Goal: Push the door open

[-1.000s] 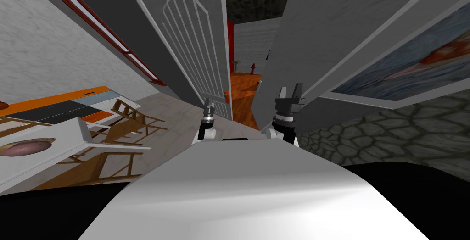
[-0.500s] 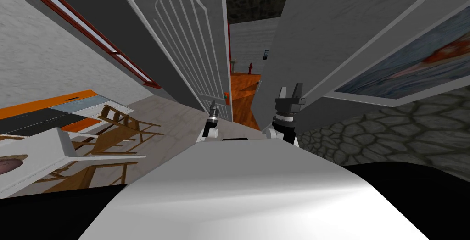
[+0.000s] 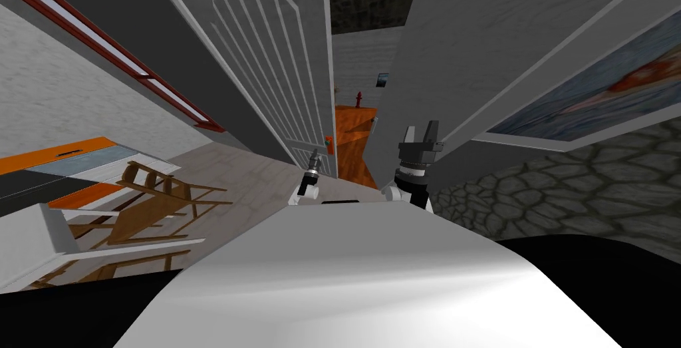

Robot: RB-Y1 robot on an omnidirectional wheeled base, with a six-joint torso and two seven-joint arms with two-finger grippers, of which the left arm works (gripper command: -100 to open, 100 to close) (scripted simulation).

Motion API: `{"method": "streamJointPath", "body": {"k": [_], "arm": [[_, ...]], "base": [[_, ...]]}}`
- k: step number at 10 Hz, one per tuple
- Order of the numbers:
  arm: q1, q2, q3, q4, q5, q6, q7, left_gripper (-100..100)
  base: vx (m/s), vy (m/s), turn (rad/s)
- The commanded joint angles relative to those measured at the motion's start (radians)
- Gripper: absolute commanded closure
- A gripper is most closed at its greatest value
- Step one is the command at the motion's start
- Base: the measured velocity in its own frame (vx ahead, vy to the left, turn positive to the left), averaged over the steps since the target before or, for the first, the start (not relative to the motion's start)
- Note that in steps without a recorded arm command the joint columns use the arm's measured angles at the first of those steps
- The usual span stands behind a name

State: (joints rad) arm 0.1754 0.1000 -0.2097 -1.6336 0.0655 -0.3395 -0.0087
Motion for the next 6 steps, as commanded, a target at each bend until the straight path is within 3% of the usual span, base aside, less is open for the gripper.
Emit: {"method": "streamJointPath", "body": {"k": [1,6], "arm": [[-0.01,-0.004,-0.006,0.029,-0.003,-0.003,0.002,-100],[-0.063,0.001,-0.037,0.141,-0.008,0.029,0.023,-100]], "base": [[0.056,0.073,-0.038],[0.059,0.079,-0.075]]}}
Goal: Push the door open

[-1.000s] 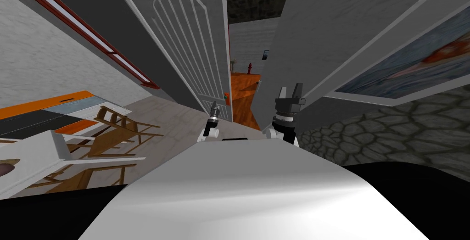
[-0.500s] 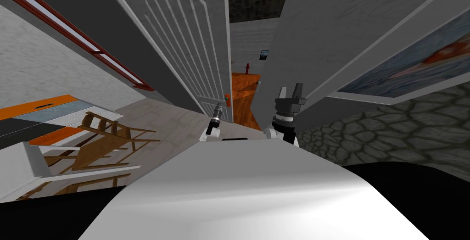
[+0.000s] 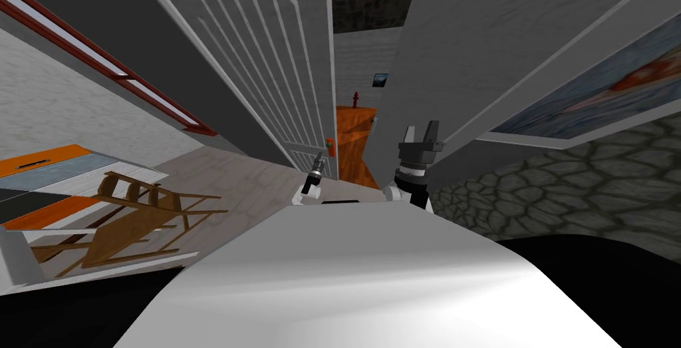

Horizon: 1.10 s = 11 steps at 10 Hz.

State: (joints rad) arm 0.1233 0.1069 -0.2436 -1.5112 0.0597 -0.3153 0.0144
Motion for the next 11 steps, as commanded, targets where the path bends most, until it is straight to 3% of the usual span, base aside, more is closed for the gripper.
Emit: {"method": "streamJointPath", "body": {"k": [1,4,6,11], "arm": [[-0.02,-0.005,-0.009,0.039,-0.003,0.01,0.003,-100],[-0.059,-0.003,-0.033,0.121,-0.007,0.034,0.019,-100],[-0.066,-0.002,-0.033,0.13,-0.007,0.035,0.02,-100],[-0.096,-0.015,-0.013,0.172,-0.006,0.032,0.019,-100]], "base": [[0.077,0.086,-0.078],[0.116,0.136,-0.099],[0.073,0.094,-0.043],[0.186,-0.057,-0.028]]}}
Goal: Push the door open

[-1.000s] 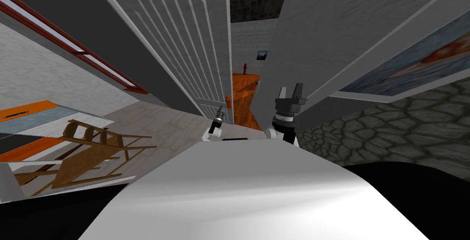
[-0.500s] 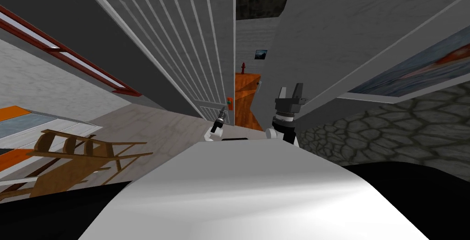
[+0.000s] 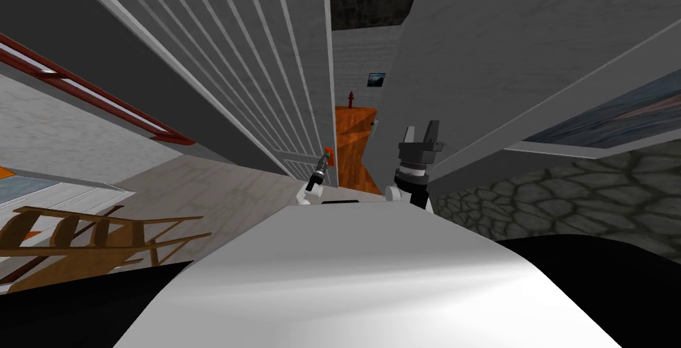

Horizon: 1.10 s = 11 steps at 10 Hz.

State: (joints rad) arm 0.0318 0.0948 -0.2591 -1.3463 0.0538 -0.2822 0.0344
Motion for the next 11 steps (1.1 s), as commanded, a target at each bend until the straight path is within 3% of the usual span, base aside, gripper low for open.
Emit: {"method": "streamJointPath", "body": {"k": [1,4,5,11], "arm": [[-0.01,-0.006,0.006,0.014,0.0,-0.002,-0.001,-100],[-0.015,-0.009,0.01,0.021,0.0,-0.002,-0.001,-100],[-0.015,-0.009,0.01,0.021,0.0,-0.002,-0.001,100],[-0.02,-0.01,0.021,0.024,0.0,-0.001,-0.005,100]], "base": [[0.167,-0.053,-0.023],[0.156,-0.021,-0.015],[-0.01,0.001,0.006],[0.008,-0.002,0.003]]}}
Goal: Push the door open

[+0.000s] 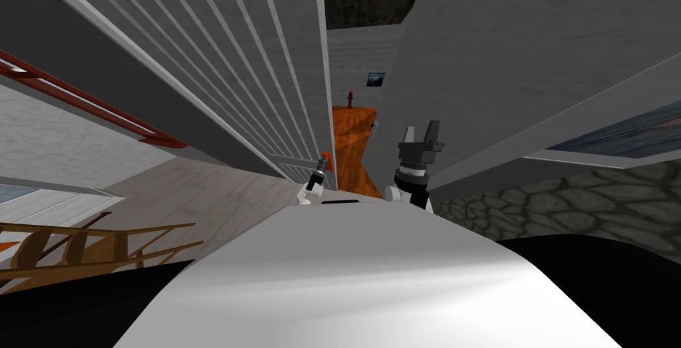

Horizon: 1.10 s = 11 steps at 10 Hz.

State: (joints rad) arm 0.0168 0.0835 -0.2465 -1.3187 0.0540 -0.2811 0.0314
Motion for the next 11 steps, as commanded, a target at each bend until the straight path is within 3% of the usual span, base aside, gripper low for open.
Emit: {"method": "streamJointPath", "body": {"k": [1,11], "arm": [[-0.005,0.001,0.012,-0.002,0.0,-0.003,-0.004,100],[-0.03,-0.019,0.11,0.03,-0.001,-0.005,-0.045,100]], "base": [[0.139,-0.043,0.038],[0.157,-0.092,0.071]]}}
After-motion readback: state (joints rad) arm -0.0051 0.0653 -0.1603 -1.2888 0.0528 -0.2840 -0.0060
